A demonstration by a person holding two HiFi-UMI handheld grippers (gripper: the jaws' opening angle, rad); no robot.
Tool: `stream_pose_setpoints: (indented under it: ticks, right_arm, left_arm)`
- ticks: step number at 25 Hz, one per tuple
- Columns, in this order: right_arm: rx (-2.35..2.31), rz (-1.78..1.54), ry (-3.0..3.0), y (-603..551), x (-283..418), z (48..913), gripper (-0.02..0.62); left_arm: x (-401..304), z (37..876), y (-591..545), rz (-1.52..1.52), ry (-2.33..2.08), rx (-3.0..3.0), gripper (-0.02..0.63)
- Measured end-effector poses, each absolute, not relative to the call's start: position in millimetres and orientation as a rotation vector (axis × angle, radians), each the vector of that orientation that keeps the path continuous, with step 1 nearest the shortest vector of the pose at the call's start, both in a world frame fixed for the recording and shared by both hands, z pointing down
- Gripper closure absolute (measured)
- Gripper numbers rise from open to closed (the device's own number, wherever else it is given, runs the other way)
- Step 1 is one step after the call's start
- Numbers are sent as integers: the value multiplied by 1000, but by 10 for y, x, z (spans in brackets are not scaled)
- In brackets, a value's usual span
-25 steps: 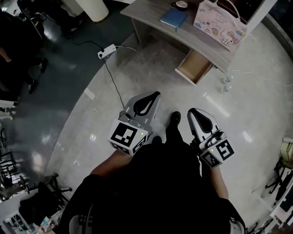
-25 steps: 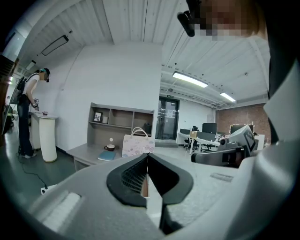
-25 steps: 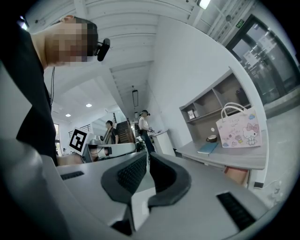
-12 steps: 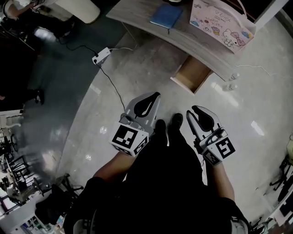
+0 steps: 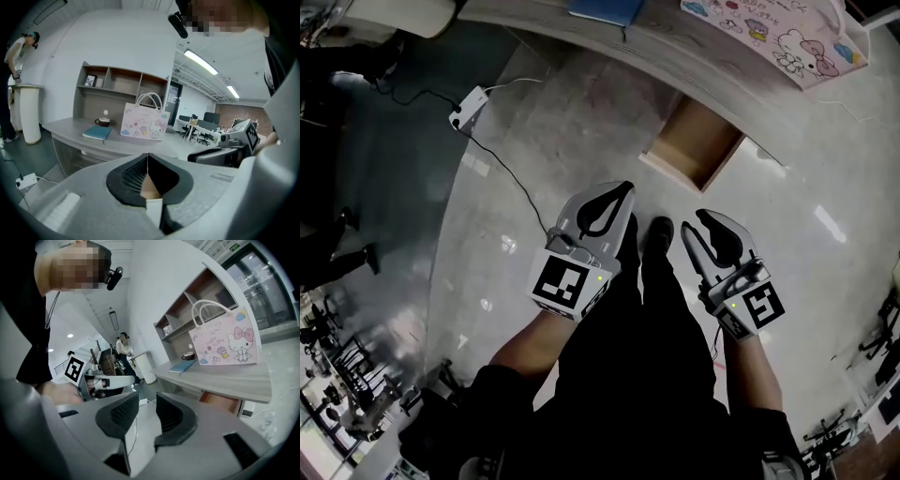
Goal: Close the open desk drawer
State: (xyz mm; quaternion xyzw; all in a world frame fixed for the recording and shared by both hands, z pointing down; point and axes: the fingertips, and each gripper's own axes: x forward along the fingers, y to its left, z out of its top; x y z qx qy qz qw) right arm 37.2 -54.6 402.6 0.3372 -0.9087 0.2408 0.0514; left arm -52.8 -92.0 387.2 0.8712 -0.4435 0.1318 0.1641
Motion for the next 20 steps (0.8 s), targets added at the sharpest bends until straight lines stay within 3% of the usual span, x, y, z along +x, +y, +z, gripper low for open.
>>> stream_pose_setpoints:
  ticks: [9,16,20]
  right_arm:
    - [1187,922,-2594,-751,444,5432,454]
    - [1547,913,-2373,-723,887,6226,423]
    - [1605,1020,-2263,-550,1030,6620,419]
  left_arm:
    - [-522,5325,-1161,502,-1128,2428,597]
    - [-575,6262,-1263,597,-1101,2391,595]
    - [-546,6642,-1218,650,-1042,2360,560]
